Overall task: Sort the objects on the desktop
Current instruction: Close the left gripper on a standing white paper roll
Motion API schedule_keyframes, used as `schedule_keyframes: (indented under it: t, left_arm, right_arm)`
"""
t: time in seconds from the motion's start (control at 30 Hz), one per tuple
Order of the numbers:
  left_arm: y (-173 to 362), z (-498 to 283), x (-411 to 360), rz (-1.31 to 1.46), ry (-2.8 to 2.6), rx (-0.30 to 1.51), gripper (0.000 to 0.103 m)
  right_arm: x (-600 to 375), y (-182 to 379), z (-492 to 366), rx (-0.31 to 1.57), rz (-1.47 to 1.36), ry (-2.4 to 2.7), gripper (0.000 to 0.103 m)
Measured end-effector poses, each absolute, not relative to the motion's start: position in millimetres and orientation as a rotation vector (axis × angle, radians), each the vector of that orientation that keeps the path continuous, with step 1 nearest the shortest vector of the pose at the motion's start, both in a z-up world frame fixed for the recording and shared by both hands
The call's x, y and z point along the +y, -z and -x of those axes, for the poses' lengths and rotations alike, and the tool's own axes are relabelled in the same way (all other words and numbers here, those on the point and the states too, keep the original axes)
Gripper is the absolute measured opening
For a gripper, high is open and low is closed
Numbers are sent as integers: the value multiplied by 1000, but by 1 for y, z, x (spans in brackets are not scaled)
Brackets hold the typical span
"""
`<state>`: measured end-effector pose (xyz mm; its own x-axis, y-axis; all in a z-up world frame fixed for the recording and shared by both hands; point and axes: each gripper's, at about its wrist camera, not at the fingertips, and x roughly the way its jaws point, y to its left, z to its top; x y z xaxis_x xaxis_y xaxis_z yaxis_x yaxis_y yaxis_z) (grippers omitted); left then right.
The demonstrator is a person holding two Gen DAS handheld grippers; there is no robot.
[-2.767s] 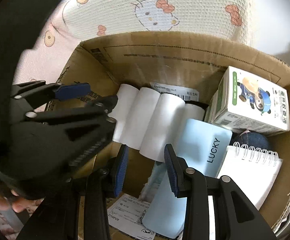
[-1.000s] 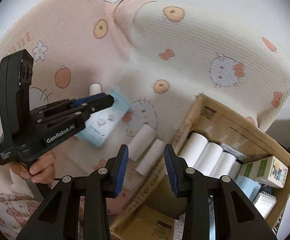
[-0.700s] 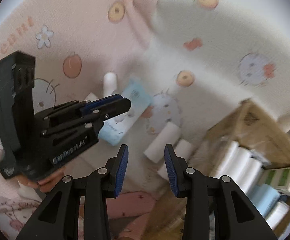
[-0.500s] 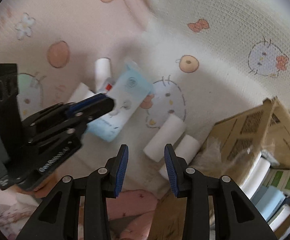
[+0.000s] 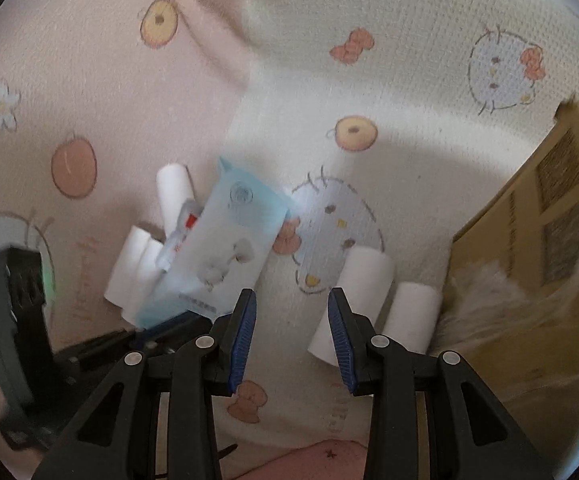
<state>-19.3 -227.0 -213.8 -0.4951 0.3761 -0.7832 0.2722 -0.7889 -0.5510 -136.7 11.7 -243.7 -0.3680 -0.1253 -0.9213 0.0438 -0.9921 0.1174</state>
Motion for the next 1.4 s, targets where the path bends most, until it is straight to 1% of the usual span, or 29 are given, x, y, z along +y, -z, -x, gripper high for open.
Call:
schedule_keyframes:
  t: [0.03, 0.07, 0.13, 0.17, 0.2, 0.27, 0.33, 0.47, 0.53, 0.63, 0.73, 0.77, 0.83, 0.87, 0.9, 0.93, 0.97, 1.03, 1.1, 1.4]
  left_arm:
    - [214, 19, -229, 1522, -2479, -993, 13]
    - [214, 18, -230, 1502, -2497, -977, 13]
    - [211, 16, -227, 1441, -2537, -895, 13]
    - [209, 15, -225, 1407, -2553, -847, 13]
    - [208, 14, -222, 1369, -2566, -795, 13]
    - [206, 14, -218, 1326, -2574, -719, 13]
    - [208, 17, -215, 1306, -2541, -672, 13]
    - [207, 31, -212, 1277, -2485, -642, 13]
    - [206, 40, -211, 1289, -2472, -633, 13]
    - [203, 52, -213, 1287, -2464, -636, 13]
    - [203, 64, -211, 1273, -2399, -682, 16]
    - [205, 69, -210, 1278, -2369, -706, 21]
    - [211, 77, -206, 1305, -2326, -759, 28]
    - [215, 80, -204, 1329, -2315, -774, 30]
    - [219, 83, -203, 1353, -2309, -778, 32]
    - [221, 85, -202, 1365, -2312, -788, 32]
    - [223, 85, -203, 1363, -2317, -806, 33]
    - [226, 86, -205, 1371, -2317, -829, 35]
    - [229, 86, -206, 1378, -2300, -853, 39]
    - [234, 91, -205, 1429, -2214, -853, 43]
  right_arm:
    - [8, 248, 135, -71, -1699, 2535, 33]
    - [-1, 252, 130, 24, -1677, 2562, 33]
    - [-16, 254, 120, 159, -1580, 2596, 33]
    - [-27, 257, 112, 286, -1507, 2641, 33]
    - [-33, 260, 108, 365, -1463, 2661, 33]
    - [-39, 267, 100, 468, -1377, 2724, 33]
    - [-35, 274, 99, 457, -1371, 2756, 33]
    - [-22, 284, 99, 372, -1402, 2815, 33]
    - [-19, 288, 97, 396, -1372, 2868, 33]
    - [-16, 294, 94, 443, -1343, 2934, 33]
    - [-6, 299, 94, 394, -1367, 2986, 34]
    - [-7, 300, 94, 402, -1378, 2987, 35]
    - [-6, 305, 95, 362, -1401, 2977, 42]
    - [-5, 309, 97, 360, -1446, 2969, 50]
    - [-5, 312, 98, 371, -1473, 2967, 53]
    - [-5, 314, 98, 365, -1488, 2964, 53]
    - [-2, 317, 98, 291, -1504, 2933, 53]
    - [0, 324, 101, 202, -1553, 2875, 53]
    - [4, 329, 103, 171, -1589, 2875, 53]
    - [14, 329, 105, -18, -1559, 2873, 53]
